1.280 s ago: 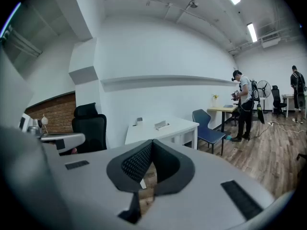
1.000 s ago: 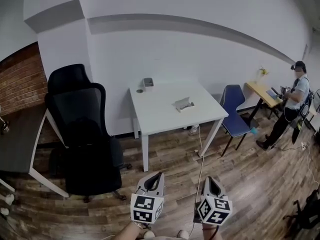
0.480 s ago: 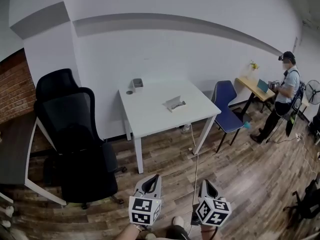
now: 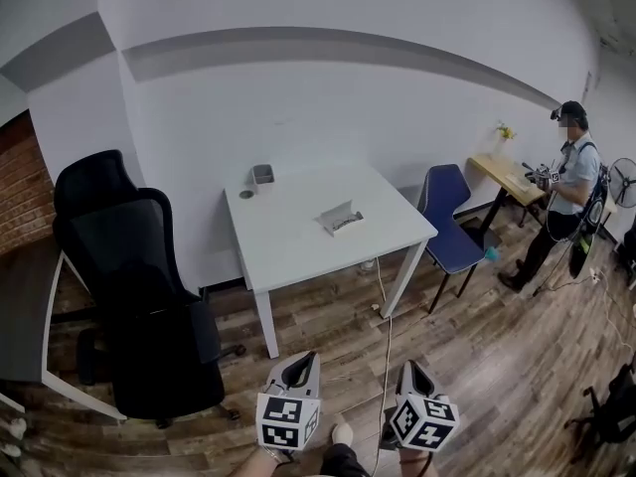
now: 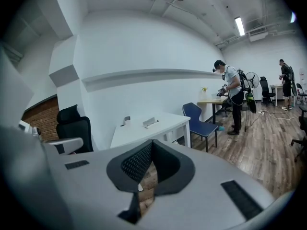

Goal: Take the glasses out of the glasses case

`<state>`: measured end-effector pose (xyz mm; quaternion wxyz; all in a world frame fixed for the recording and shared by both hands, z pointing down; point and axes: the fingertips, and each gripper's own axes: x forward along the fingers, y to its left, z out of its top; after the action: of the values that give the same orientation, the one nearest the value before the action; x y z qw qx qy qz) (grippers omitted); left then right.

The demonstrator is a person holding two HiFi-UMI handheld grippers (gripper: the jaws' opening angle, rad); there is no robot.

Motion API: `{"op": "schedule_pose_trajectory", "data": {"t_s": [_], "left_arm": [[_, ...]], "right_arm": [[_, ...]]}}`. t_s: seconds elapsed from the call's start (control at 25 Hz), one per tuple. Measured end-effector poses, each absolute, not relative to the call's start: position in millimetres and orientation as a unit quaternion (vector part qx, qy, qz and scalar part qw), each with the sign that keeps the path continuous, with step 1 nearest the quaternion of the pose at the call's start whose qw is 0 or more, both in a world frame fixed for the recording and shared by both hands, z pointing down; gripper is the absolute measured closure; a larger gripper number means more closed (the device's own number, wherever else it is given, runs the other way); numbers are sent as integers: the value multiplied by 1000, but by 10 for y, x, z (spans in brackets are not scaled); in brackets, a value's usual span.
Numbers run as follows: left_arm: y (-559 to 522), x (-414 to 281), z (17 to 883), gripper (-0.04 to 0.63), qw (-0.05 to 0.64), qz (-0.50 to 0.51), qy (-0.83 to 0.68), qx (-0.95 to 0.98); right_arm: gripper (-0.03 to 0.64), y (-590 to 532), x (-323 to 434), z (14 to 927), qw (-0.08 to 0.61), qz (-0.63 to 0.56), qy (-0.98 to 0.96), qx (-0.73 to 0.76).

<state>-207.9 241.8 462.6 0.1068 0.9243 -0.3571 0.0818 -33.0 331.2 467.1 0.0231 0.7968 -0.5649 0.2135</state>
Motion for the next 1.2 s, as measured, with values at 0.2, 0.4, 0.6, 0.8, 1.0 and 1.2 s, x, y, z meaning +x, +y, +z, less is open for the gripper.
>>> {"op": "schedule_pose_trajectory", "data": {"t_s": [0.2,0.4,0.6,0.8,1.0,1.2], "left_arm": [[2065,-1814,4551,589,104,79,-370,920],[1764,-1503,4435,589,96,72,-377,918],[1533,-1175,4379,589,92,72,-382,917],[1347,-892,4396,589,92,74,-388,914],[1147,-683,4390,589,92,72,-400,909],[985,-533,4405,589,91,72,-412,904]], "right_arm": [[584,2879,-87,4595,30,205,-583,786],[584,2530,204,4485,38,191,-597,779],[584,2284,529,4448,39,191,-604,773],[584,2070,828,4461,38,192,-609,768],[584,1853,1076,4464,38,190,-617,762],[584,1666,1287,4493,36,191,-622,758]]}}
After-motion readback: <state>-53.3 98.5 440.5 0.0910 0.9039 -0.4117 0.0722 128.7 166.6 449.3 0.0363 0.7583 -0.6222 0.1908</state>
